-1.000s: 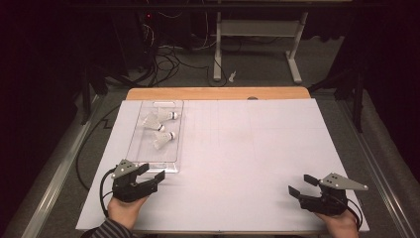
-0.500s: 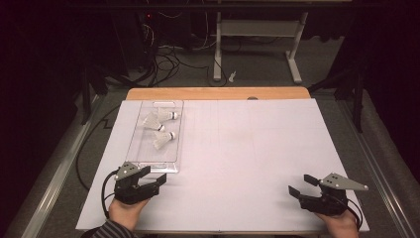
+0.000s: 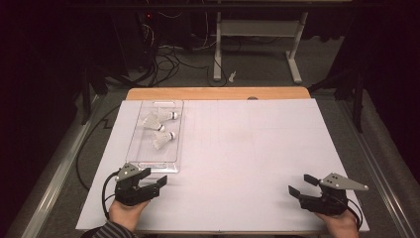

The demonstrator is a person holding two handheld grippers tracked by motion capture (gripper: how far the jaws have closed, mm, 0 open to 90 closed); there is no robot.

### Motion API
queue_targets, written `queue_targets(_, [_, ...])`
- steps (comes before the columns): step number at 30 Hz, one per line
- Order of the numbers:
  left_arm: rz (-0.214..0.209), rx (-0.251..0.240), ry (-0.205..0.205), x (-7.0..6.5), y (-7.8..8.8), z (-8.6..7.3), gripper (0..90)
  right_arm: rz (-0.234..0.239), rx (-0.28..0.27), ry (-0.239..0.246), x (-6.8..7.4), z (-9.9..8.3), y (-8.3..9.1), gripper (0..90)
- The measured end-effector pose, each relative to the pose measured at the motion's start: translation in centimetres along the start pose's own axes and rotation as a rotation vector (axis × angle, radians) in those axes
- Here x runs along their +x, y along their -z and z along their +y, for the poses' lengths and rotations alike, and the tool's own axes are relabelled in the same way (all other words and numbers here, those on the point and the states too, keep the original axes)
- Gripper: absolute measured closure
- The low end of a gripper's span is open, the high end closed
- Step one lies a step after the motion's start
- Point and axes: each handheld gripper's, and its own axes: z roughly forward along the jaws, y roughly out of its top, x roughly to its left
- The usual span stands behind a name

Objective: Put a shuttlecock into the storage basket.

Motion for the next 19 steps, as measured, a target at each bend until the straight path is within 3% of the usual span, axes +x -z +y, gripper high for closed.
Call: queue_targets(19, [-0.005,-0.001,0.013,0.13,0.05,-0.12,29.7,0.005,-0.002,0.002,-0.01,0.05,-0.10,26.4])
